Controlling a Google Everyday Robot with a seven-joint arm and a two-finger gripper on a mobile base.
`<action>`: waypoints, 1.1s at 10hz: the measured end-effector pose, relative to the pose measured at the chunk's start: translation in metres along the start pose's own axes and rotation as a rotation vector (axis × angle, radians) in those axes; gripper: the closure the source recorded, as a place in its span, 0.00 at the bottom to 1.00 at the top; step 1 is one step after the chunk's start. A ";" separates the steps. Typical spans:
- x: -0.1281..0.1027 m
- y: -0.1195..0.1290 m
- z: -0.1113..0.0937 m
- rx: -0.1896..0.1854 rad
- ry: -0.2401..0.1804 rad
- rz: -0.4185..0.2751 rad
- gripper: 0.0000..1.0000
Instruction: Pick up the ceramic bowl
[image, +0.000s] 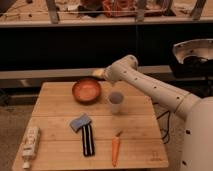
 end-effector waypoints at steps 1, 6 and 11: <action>-0.001 -0.001 0.004 0.005 -0.006 -0.006 0.20; -0.009 0.004 0.032 0.025 -0.039 -0.041 0.20; -0.023 0.004 0.060 0.030 -0.093 -0.065 0.20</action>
